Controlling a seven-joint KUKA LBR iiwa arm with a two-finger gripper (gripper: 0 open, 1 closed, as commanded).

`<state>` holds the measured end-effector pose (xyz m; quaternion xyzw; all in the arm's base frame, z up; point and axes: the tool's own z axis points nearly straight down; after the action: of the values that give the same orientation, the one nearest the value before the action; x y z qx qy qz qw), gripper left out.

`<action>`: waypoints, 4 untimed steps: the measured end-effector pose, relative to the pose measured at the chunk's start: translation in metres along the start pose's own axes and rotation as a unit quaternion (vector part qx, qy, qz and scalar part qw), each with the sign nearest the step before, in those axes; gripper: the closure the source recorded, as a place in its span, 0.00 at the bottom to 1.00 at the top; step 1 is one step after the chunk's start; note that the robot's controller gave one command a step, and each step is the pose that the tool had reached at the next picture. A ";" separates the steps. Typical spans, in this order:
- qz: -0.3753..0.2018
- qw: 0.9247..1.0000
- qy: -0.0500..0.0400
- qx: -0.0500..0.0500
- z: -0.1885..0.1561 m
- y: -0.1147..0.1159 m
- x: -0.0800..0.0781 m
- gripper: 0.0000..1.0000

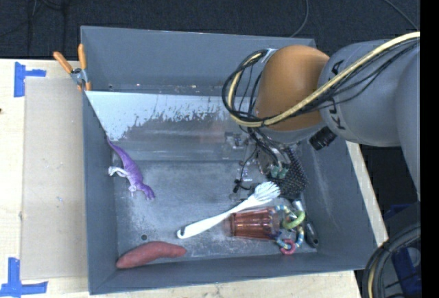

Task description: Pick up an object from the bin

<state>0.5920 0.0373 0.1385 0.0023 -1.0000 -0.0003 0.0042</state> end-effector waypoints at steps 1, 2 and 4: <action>0.000 1.000 -0.003 0.000 -0.005 0.000 -0.002 0.00; -0.031 1.000 -0.003 0.000 0.037 -0.030 0.006 0.00; -0.129 0.992 -0.002 -0.001 0.064 -0.064 0.040 1.00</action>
Offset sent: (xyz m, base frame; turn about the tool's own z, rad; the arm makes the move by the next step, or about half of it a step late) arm -0.0132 -0.0523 -0.0656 -0.0971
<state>0.5514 -0.0266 0.0744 0.1310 -0.9914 -0.0016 0.0017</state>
